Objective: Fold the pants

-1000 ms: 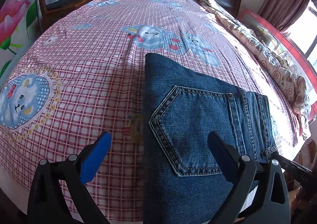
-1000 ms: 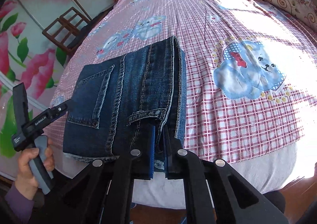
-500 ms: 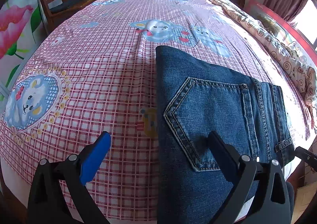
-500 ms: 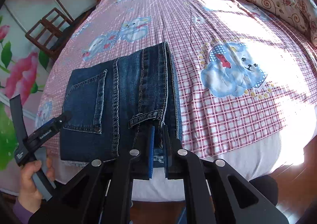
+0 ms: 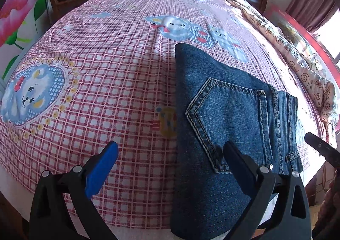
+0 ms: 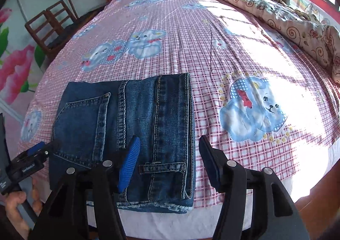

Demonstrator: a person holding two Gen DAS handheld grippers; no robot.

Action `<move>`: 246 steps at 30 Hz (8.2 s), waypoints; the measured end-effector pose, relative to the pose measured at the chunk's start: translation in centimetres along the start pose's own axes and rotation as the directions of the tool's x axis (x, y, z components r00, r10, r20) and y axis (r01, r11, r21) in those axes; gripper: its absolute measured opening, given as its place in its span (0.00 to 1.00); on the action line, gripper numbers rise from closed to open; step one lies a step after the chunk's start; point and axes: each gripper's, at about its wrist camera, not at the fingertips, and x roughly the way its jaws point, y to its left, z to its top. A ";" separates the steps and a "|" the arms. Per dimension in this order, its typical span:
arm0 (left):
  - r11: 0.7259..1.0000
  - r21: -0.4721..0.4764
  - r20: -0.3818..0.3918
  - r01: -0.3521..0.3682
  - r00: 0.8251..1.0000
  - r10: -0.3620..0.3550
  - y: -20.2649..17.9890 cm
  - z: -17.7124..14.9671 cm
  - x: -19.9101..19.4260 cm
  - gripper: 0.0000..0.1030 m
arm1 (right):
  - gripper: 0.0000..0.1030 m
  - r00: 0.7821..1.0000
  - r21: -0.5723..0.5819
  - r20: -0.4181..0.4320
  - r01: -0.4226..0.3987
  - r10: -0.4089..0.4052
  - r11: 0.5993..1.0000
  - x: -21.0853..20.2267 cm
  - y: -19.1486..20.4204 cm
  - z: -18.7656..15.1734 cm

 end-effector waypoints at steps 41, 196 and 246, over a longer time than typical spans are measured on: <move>0.969 -0.129 -0.013 0.212 0.976 -0.216 2.1 7.1 4.6 0.77 | 0.62 0.951 0.241 -0.015 -0.295 0.308 0.925 1.8 -5.8 -2.0; 0.880 -0.397 -0.017 0.260 0.957 -0.291 4.9 -5.5 -2.3 0.72 | 0.22 0.908 0.220 -0.073 -0.388 0.412 0.895 0.1 -5.8 -4.7; 0.991 0.111 -0.037 0.072 0.997 -0.069 -6.0 0.0 0.6 0.93 | 0.10 0.906 0.251 -0.081 -0.385 0.415 0.888 2.5 -4.0 -3.2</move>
